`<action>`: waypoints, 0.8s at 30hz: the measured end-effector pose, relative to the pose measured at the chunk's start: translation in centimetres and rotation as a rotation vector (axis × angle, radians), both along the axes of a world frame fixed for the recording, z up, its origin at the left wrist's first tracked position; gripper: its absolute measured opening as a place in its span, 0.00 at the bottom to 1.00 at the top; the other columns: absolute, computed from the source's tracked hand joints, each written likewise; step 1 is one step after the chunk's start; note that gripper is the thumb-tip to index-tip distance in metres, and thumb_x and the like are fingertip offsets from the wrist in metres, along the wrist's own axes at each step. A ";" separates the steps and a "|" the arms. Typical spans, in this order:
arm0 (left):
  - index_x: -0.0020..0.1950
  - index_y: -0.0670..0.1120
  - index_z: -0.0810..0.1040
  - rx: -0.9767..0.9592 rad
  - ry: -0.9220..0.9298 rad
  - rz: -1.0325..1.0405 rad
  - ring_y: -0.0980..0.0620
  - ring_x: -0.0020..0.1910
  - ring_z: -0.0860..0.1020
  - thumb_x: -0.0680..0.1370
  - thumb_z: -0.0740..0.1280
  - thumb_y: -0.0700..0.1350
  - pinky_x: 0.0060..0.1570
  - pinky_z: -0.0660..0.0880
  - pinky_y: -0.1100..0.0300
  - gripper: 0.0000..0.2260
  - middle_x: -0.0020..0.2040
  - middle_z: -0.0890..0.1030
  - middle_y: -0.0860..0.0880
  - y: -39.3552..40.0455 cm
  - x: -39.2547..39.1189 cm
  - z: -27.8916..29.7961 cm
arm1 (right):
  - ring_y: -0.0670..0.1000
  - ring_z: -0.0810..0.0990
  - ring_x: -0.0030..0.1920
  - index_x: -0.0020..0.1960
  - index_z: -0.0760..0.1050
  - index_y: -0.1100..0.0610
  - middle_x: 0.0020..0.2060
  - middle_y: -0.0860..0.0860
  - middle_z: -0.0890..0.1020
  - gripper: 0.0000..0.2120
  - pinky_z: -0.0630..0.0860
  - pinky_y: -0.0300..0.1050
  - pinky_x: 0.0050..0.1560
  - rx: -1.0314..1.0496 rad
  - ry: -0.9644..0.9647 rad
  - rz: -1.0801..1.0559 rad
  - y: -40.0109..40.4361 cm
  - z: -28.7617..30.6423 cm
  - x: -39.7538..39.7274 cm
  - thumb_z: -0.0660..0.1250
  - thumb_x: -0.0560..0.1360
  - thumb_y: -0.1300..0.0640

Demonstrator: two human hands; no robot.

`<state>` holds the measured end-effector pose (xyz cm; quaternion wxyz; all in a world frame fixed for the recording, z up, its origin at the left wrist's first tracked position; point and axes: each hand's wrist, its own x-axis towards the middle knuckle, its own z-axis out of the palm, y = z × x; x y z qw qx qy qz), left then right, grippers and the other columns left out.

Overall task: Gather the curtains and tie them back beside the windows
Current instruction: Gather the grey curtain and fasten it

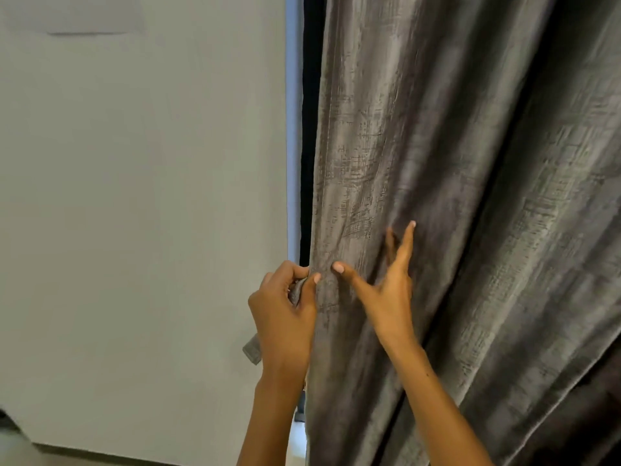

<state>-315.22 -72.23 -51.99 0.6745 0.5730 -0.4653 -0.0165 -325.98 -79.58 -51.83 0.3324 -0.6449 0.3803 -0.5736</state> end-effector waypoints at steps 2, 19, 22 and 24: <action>0.38 0.55 0.75 0.001 0.002 0.004 0.56 0.37 0.77 0.75 0.70 0.42 0.37 0.72 0.72 0.10 0.35 0.78 0.53 0.1 0.0 0.0 | 0.40 0.69 0.67 0.76 0.46 0.42 0.64 0.41 0.74 0.51 0.67 0.53 0.70 0.036 -0.060 0.071 -0.2 0.4 0.4 0.75 0.64 0.45; 0.53 0.49 0.82 -0.181 -0.099 0.003 0.58 0.40 0.77 0.76 0.64 0.49 0.39 0.74 0.72 0.11 0.39 0.79 0.56 0.3 -2.4 -0.8 | 0.49 0.77 0.51 0.59 0.78 0.56 0.53 0.52 0.77 0.18 0.70 0.28 0.53 -0.381 0.169 -0.207 4.4 -3.8 1.3 0.68 0.71 0.68; 0.57 0.48 0.81 -0.166 -0.118 -0.084 0.60 0.42 0.77 0.76 0.65 0.48 0.40 0.74 0.73 0.11 0.40 0.80 0.54 0.1 -2.2 -1.2 | 0.46 0.80 0.47 0.56 0.79 0.54 0.48 0.48 0.79 0.12 0.74 0.30 0.48 -0.311 0.070 -0.140 4.5 -3.6 1.2 0.67 0.75 0.64; 0.57 0.52 0.79 -0.158 -0.115 -0.076 0.61 0.42 0.77 0.75 0.69 0.46 0.39 0.73 0.75 0.11 0.39 0.78 0.60 0.0 -2.3 -0.9 | 0.44 0.80 0.45 0.53 0.79 0.59 0.44 0.45 0.80 0.07 0.75 0.30 0.45 -0.250 0.027 -0.056 4.8 -3.3 1.1 0.65 0.76 0.64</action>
